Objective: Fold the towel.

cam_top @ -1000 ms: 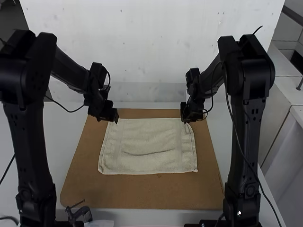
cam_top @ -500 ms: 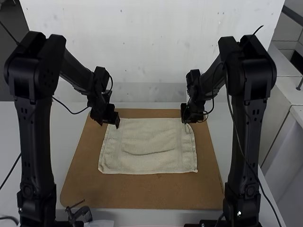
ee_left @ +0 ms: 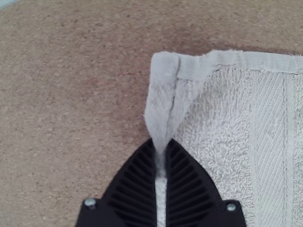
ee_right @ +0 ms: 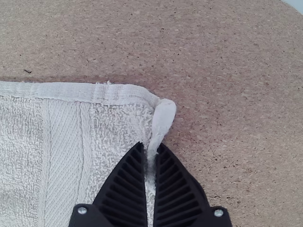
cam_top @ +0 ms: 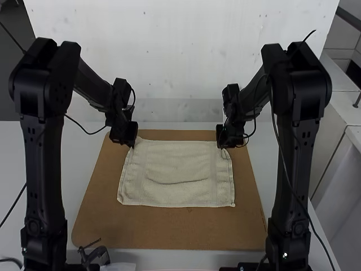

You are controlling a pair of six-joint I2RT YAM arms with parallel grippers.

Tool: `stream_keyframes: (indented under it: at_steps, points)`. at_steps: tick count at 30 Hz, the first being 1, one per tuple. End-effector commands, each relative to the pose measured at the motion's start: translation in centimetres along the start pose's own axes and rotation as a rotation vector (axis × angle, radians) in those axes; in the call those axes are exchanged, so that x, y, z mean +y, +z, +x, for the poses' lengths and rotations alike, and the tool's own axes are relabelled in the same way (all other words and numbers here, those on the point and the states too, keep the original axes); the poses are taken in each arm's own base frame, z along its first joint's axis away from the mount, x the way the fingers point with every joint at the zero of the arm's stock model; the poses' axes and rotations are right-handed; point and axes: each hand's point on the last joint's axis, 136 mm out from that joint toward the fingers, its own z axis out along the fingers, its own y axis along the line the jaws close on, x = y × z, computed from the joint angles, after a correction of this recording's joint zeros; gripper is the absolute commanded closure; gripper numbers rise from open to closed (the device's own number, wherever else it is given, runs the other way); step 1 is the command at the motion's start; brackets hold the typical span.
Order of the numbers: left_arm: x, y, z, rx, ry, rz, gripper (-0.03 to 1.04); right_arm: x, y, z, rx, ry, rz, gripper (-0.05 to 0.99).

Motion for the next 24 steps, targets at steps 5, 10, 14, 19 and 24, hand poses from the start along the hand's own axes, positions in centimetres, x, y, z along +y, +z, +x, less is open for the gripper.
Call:
stream_keyframes:
  at_steps: [5, 10, 14, 19, 24]
  points:
    - [-2.6, -2.9, -1.9, -0.068, 0.008, 0.063, 0.99, -2.2, -2.6, -2.9, -0.1, 0.027, 0.066, 0.92]
    - [-2.8, -6.8, -4.7, -0.171, -0.016, 0.065, 0.99, -2.5, -5.2, -7.0, -0.225, 0.055, 0.059, 0.92]
    - [-1.9, -9.6, -6.9, -0.238, -0.039, 0.052, 0.99, -2.5, -7.5, -9.5, -0.326, 0.077, 0.046, 0.92]
    - [-1.1, -12.4, -8.0, -0.3, -0.078, 0.048, 0.99, -2.3, -10.6, -11.6, -0.437, 0.089, 0.031, 0.92]
    - [-1.0, -13.8, -7.1, -0.318, -0.085, 0.051, 0.99, -1.8, -11.5, -11.0, -0.449, 0.08, 0.013, 0.92]
